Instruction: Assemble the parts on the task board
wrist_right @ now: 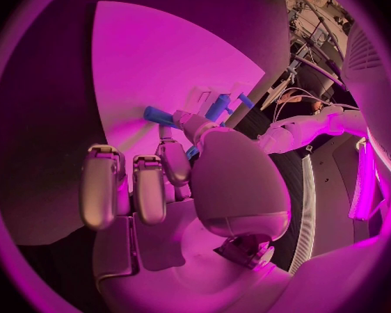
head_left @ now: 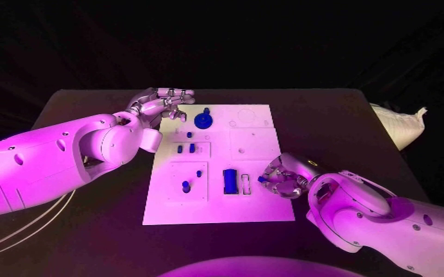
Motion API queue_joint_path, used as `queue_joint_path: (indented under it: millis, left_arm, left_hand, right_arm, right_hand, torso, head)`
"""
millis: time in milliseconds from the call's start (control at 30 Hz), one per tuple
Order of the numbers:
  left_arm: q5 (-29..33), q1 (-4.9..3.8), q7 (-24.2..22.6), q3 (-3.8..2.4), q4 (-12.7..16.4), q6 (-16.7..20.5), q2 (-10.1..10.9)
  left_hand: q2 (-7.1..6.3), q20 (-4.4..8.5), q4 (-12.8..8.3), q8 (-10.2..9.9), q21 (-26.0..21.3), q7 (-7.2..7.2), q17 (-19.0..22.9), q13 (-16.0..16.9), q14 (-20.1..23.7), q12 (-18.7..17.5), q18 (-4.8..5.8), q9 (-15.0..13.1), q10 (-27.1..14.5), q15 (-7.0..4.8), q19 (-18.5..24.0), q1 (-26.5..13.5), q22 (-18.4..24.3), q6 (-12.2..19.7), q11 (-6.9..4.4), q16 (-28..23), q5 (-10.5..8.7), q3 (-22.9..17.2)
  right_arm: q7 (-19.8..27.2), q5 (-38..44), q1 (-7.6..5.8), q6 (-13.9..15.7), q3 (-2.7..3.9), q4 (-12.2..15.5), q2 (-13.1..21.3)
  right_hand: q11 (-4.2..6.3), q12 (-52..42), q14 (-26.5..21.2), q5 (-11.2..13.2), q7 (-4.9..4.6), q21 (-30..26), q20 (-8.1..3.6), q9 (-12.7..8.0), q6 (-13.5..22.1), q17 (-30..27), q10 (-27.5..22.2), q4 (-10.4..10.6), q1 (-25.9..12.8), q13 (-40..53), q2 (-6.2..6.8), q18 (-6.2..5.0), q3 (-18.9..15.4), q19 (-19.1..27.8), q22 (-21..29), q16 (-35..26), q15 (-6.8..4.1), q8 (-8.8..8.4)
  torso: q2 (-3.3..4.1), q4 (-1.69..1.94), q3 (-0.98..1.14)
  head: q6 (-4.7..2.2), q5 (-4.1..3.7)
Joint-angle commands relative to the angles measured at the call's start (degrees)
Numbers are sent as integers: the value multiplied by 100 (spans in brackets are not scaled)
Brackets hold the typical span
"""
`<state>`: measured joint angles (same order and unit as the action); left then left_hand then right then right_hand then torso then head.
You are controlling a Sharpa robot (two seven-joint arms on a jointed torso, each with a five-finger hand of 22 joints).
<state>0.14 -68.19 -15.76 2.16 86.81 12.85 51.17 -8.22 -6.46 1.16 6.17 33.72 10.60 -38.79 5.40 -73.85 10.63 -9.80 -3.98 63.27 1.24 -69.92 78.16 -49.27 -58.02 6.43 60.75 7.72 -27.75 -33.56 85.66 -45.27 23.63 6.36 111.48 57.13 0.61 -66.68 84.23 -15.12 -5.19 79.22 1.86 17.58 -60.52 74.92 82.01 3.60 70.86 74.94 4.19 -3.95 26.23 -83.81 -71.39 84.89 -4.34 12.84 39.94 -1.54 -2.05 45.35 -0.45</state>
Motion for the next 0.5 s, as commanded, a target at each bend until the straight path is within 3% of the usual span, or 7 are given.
queue_joint_path:
  millis: [33,267,500]
  left_arm:
    - [-29,-1,-14,-4,20,-107,-3]
    - [-29,-1,-3,-4,34,-117,-11]
    - [-17,-1,7,-4,44,-123,-16]
  left_hand:
    - [59,-35,0,19,-39,7,8,-5,49,35,-65,6,-49,-2,-16,-6,7,49,-5,-11,-3,18]
    - [59,-35,0,19,-39,7,8,-5,49,35,-65,6,-49,-2,-16,-6,7,49,-5,-11,-3,18]
    - [59,-35,0,19,-39,7,8,-5,49,35,-65,6,-49,-2,-16,-6,7,49,-5,-11,-3,18]
  right_arm:
    - [-59,-549,-6,284,1,15,-50]
    - [-90,-676,-31,263,2,-55,-210]
    - [-113,-739,-55,173,1,-141,-343]
  right_hand:
    - [6,-47,420,-46,125,23,-43,255,-148,694,44,68,-117,81,31,25,-31,-16,-14,20,-22,67]
    - [38,-89,425,-284,165,37,-66,318,-225,716,78,171,-343,116,94,29,-211,-31,-41,31,-49,104]
    - [52,-75,427,-370,182,44,-78,349,-251,724,84,198,-393,110,83,32,-287,-37,-54,35,-62,118]
  torso:
    - [-3,-8,1]
    - [0,-4,2]
    - [1,-1,0]
  head:
    - [8,14]
    - [23,16]
    - [32,29]
